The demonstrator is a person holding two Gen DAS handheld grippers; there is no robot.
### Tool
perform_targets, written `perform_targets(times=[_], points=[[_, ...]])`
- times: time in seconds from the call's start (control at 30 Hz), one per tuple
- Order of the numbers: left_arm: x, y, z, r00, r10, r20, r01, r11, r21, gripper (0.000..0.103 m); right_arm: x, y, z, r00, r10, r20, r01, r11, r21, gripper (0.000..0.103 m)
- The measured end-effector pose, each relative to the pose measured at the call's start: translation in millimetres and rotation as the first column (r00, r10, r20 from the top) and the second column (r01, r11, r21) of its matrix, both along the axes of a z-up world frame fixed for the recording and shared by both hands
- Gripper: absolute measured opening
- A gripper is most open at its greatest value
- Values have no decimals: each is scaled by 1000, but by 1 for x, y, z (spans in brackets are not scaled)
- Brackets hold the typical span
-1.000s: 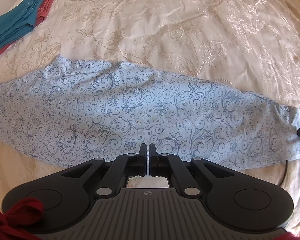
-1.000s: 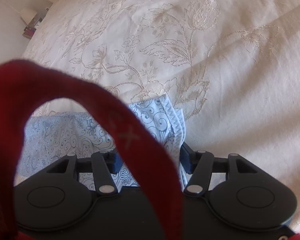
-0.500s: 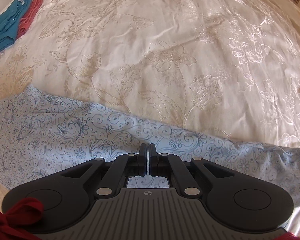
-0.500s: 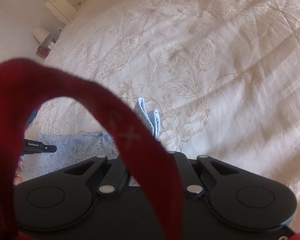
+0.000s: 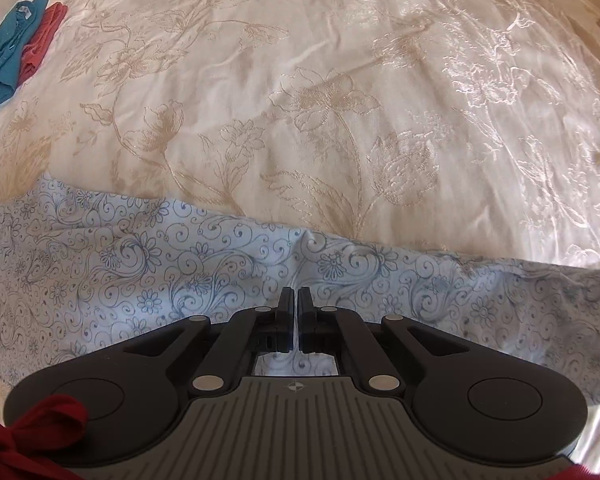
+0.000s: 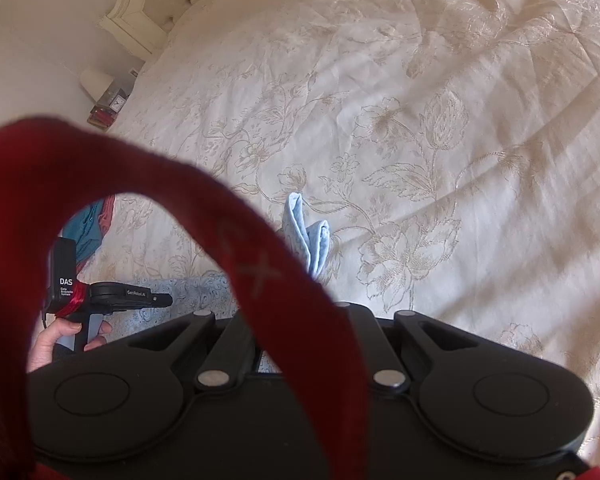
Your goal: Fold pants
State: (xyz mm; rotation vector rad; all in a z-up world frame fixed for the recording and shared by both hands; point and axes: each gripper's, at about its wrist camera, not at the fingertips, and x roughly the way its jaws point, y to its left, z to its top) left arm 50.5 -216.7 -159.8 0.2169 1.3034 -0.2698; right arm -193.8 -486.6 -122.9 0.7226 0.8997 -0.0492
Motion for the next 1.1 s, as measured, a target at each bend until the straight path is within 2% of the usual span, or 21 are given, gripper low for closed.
perform_targets(times=[0.1,0.2,0.27,0.33,0.57,0.73,0.87,1.1], points=[[-24,11,-2,999,-39,-30,39,999,-16,3,4,8,4,1000,-12,-8,13,1000,2,12],[-34,19,-27,989,-90,-118,92,996,8,3,11,23,10,1000,-18,-21,18,1000,-15,12],[-35,26,-29,989,-101,-112,100,995,-13,3,17,34,14,1000,-20,-23,19,1000,-22,12],[-31,39,-20,990,-85,-113,79,995,-58,3,24,48,20,999,-27,-22,27,999,-32,12],[-9,129,40,999,-41,15,43,993,-110,3,61,124,51,1000,-25,4,25,999,-46,13],[4,216,68,997,10,79,-4,997,-71,3,101,203,64,999,24,49,-23,1000,-13,13],[25,266,67,995,63,79,-59,997,-55,3,136,274,50,996,78,51,-79,996,29,13],[42,334,58,991,121,54,-118,992,-52,3,177,382,1,988,154,-2,-154,987,55,14]])
